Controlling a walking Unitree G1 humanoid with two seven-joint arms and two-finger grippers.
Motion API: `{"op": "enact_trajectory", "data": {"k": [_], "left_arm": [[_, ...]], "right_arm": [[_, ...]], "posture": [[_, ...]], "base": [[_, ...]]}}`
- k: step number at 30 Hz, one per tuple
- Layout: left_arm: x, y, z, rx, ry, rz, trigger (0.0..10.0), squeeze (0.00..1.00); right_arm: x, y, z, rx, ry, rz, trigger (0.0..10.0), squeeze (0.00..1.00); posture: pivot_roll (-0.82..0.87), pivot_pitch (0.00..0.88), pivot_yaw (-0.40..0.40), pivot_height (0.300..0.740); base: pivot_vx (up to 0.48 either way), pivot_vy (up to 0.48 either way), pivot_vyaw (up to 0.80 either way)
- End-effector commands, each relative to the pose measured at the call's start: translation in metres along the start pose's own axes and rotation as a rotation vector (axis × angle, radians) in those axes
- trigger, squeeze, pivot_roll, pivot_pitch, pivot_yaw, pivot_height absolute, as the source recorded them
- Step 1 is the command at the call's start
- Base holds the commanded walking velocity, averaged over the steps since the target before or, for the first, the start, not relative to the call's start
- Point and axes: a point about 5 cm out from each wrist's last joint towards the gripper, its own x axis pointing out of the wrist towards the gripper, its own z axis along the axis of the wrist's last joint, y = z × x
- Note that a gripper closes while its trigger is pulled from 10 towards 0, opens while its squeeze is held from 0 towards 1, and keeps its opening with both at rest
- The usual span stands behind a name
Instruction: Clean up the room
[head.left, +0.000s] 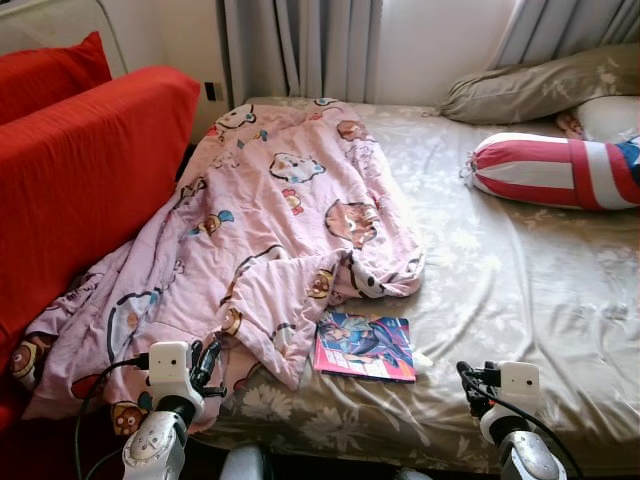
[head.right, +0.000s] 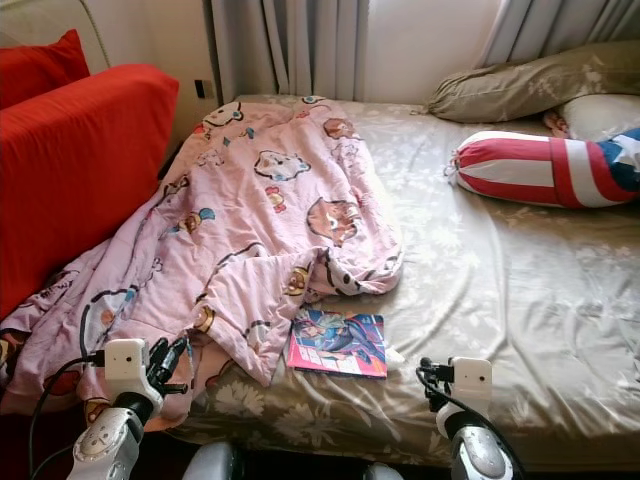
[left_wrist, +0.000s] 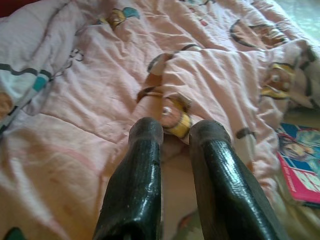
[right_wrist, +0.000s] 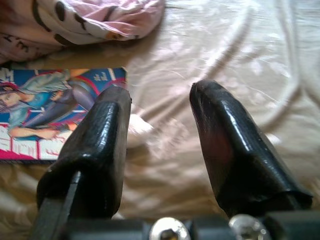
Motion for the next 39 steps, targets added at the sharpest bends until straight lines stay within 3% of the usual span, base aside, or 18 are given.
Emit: {"op": "enact_trajectory", "data": {"k": [1, 11, 18, 29, 31, 32, 33, 37, 39], "left_arm": [[0.001, 0.001, 0.004, 0.011, -0.008, -0.012, 10.0, 0.0], [0.002, 0.0, 0.005, 0.015, -0.007, -0.015, 10.0, 0.0], [0.0, 0.002, 0.006, 0.018, -0.013, -0.007, 10.0, 0.0], [-0.01, 0.0, 0.016, 0.028, -0.049, -0.029, 10.0, 0.0], [-0.012, -0.001, 0.023, 0.03, -0.065, -0.035, 10.0, 0.0], [-0.013, -0.002, 0.027, 0.032, -0.075, -0.038, 10.0, 0.0], [-0.015, -0.002, 0.031, 0.034, -0.083, -0.041, 10.0, 0.0], [-0.015, 0.002, 0.034, 0.041, -0.089, -0.027, 10.0, 0.0], [-0.021, 0.003, 0.035, 0.042, -0.087, -0.021, 10.0, 0.0]], "right_arm": [[0.001, 0.001, 0.001, 0.002, -0.007, 0.004, 10.0, 0.0], [-0.001, 0.004, -0.003, 0.001, 0.007, 0.017, 10.0, 0.0], [0.0, 0.003, -0.002, -0.003, 0.01, 0.013, 10.0, 0.0], [0.007, -0.002, 0.011, -0.089, 0.005, 0.069, 10.0, 0.0], [0.014, -0.005, 0.019, -0.154, 0.038, 0.087, 10.0, 0.0], [0.017, -0.007, 0.022, -0.189, 0.057, 0.097, 10.0, 0.36], [0.021, -0.007, 0.027, -0.242, 0.074, 0.117, 10.0, 1.0], [0.03, -0.007, 0.04, -0.422, 0.104, 0.165, 10.0, 1.0], [0.035, -0.009, 0.049, -0.568, 0.127, 0.205, 10.0, 1.0]], "posture": [[0.01, 0.051, -0.019, 0.63], [0.01, 0.055, -0.015, 0.63], [0.01, 0.067, -0.012, 0.63], [0.02, 0.209, 0.002, 0.63], [0.03, 0.252, -0.002, 0.63], [0.05, 0.28, -0.008, 0.63], [0.05, 0.294, -0.008, 0.63], [0.07, 0.32, -0.007, 0.63], [0.08, 0.331, -0.004, 0.63]], "base": [[0.304, 0.0, 0.0], [0.309, 0.0, 0.0], [0.0, 0.0, 0.0], [0.0, 0.0, 0.0], [0.0, 0.0, 0.0], [0.0, 0.0, 0.0], [0.0, 0.0, 0.0], [0.0, 0.0, 0.0], [0.0, 0.0, 0.0]]}}
